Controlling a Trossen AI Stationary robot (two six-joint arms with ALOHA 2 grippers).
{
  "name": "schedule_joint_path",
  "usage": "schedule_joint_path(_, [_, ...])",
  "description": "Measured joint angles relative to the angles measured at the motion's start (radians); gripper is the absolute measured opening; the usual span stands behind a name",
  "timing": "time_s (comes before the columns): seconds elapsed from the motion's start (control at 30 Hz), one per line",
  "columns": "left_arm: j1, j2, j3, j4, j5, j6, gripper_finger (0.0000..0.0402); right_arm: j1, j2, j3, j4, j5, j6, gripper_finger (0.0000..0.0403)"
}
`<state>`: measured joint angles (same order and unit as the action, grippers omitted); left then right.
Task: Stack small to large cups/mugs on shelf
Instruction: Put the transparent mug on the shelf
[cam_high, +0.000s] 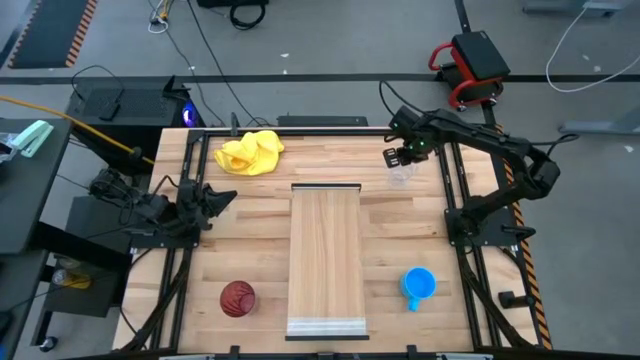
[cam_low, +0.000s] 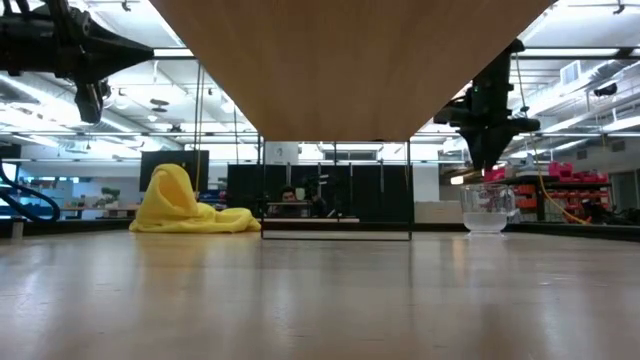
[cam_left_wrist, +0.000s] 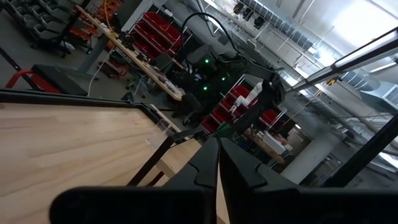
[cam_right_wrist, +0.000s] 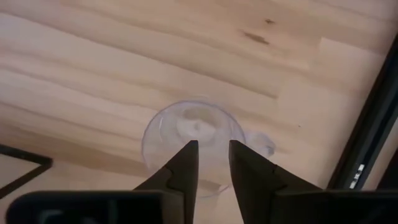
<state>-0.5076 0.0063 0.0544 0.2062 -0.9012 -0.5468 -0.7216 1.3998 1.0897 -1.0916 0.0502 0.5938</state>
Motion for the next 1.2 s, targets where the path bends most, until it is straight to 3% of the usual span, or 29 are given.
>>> schedule_joint_path(0.43, [0.000, 0.000, 0.000, -0.003, 0.000, 0.001, 0.0023, 0.124, 0.022, 0.000, 0.037, -0.019, 0.084, 0.0101])
schedule_joint_path(0.77, [0.000, 0.000, 0.000, -0.003, 0.000, 0.000, 0.0020, 0.129, 0.129, 0.000, 0.068, -0.018, 0.082, 0.0101])
schedule_joint_path(1.2, [0.000, 0.000, 0.000, -0.002, 0.000, 0.001, 0.0014, 0.128, 0.145, 0.000, 0.106, -0.018, 0.083, 0.0099])
